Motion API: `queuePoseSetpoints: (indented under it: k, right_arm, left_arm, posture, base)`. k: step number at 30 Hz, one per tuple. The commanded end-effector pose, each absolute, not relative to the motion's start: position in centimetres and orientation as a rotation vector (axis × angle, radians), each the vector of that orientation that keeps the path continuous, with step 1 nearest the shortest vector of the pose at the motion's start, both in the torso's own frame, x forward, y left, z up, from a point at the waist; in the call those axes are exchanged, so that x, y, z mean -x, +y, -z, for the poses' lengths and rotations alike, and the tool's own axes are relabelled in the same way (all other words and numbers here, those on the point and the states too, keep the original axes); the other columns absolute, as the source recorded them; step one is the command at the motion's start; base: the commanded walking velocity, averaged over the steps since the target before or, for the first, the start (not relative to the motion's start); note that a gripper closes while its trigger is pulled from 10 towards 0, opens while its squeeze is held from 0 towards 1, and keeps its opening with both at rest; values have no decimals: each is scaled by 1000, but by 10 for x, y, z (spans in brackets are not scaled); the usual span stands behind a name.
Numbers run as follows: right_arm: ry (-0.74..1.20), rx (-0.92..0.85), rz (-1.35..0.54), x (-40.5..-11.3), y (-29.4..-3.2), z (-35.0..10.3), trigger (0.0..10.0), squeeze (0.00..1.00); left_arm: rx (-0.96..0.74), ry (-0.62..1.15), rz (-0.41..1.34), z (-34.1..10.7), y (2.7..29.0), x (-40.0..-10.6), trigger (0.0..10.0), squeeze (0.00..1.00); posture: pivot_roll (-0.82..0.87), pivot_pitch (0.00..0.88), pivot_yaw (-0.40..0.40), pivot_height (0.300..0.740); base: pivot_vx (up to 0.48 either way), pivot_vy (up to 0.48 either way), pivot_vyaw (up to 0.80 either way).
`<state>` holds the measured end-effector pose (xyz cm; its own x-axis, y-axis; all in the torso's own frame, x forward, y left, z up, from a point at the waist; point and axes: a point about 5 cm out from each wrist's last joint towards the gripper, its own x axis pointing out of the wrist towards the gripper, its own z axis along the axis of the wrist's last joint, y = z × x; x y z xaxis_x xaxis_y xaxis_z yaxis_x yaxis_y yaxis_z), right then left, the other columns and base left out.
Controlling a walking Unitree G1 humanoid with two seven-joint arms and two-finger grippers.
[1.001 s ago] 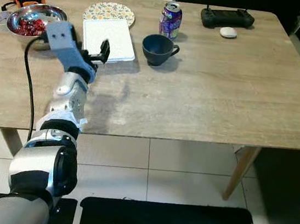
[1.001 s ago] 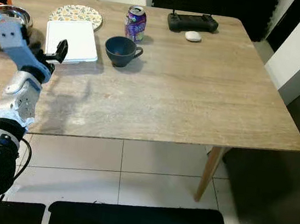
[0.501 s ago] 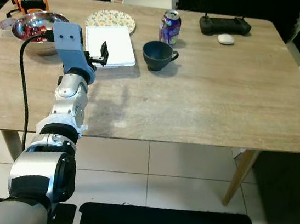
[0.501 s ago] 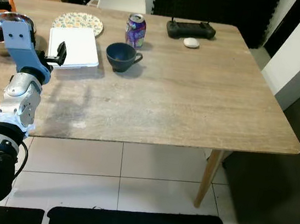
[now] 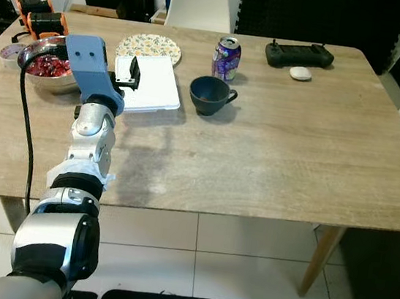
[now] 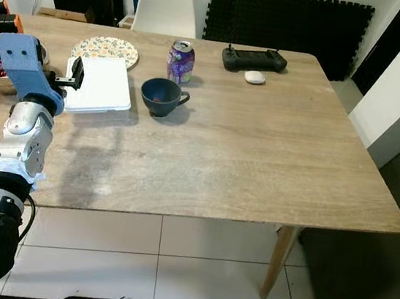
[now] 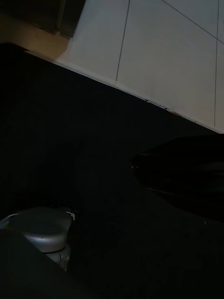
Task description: Restocking fridge
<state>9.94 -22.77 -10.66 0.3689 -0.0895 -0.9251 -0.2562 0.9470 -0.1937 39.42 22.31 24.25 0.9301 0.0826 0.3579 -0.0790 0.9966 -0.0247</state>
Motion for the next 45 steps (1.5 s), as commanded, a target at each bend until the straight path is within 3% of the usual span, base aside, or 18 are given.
queuePoseSetpoints:
  k: [1,20,30,38,45]
  right_arm:
    - [1234,317,-107,-88,-226,110,10000,0]
    - [1237,314,-110,-88,-225,110,10000,0]
    - [1236,317,-111,-89,-225,110,10000,0]
    - [1240,321,-111,-88,-227,110,10000,0]
    - [1241,325,-112,-87,-229,109,10000,0]
  left_arm:
    - [14,-350,-71,-237,218,-394,10000,0]
    - [28,-343,-22,-234,201,-393,10000,0]
    - [46,-313,24,-226,187,-392,10000,0]
    - [190,-195,20,-205,177,-389,10000,0]
    - [324,29,79,-178,165,-392,10000,0]
  posture:
    - [-63,97,9,740]
    - [-63,94,12,740]
    - [-64,94,11,740]
    - [-60,97,6,740]
    - [-63,101,7,740]
  base:
    - [311,0,0]
    - [311,0,0]
    - [0,0,0]
    - [0,0,0]
    - [0,0,0]
